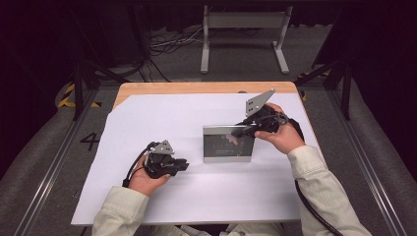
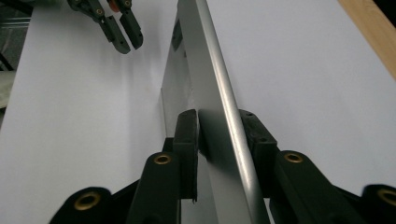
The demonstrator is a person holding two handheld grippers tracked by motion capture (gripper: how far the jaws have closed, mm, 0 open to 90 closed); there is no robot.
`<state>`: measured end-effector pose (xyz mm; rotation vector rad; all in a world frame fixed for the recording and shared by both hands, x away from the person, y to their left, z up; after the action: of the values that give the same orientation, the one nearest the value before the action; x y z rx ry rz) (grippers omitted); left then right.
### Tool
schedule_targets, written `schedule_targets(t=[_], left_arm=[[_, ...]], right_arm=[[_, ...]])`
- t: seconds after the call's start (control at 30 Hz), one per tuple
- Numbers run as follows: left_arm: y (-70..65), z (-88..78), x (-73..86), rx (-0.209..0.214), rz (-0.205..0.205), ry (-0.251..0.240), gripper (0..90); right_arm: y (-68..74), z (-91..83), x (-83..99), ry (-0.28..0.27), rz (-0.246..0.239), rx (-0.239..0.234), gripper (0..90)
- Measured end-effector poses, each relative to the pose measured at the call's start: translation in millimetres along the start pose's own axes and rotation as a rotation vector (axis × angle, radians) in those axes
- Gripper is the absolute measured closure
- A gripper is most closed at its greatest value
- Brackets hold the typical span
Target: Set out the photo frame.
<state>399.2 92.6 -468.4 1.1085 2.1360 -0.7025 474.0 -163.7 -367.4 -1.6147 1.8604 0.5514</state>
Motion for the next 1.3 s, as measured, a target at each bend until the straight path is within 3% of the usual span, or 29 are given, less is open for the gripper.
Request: schedule_targets(t=[0.23,0.4,0.6,0.83,1.0,1.3], left_arm=[[0.2,-0.4,-0.2,-0.001,0.001,0.0,77.0],[0.2,-0.1,-0.4,0.0,0.001,0.0,77.0],[-0.2,0.0,-1.3,0.001,0.0,-0.004,76.9],[0.5,-0.6,-1.6,-0.002,-0.001,-0.004,76.6],[2.5,-2.8,-2.0,-0.01,0.001,-0.01,75.0],[12.2,-10.7,-3.2,-0.042,-0.008,-0.033,68.6]], right_arm=[[-5.4,-0.2,4.7,0.003,0.008,0.048,63.8],[-0.3,1.8,5.3,-0.005,0.009,0.007,61.8],[1.4,1.0,4.9,0.001,0.001,0.019,60.3],[4.0,-6.2,3.6,-0.023,0.028,0.029,54.4],[6.6,-13.8,0.5,-0.063,0.076,0.048,43.5],[13.4,-39.1,1.4,-0.108,0.139,0.112,32.9]])
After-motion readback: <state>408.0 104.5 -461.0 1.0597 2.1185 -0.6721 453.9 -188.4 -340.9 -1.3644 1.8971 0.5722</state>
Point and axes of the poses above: each handheld gripper's, and its own axes: z roughly forward along the jaws, x roughly out of its underside, y roughly to its left, the point moved 6 cm from there along z, roughly forward along the jaws
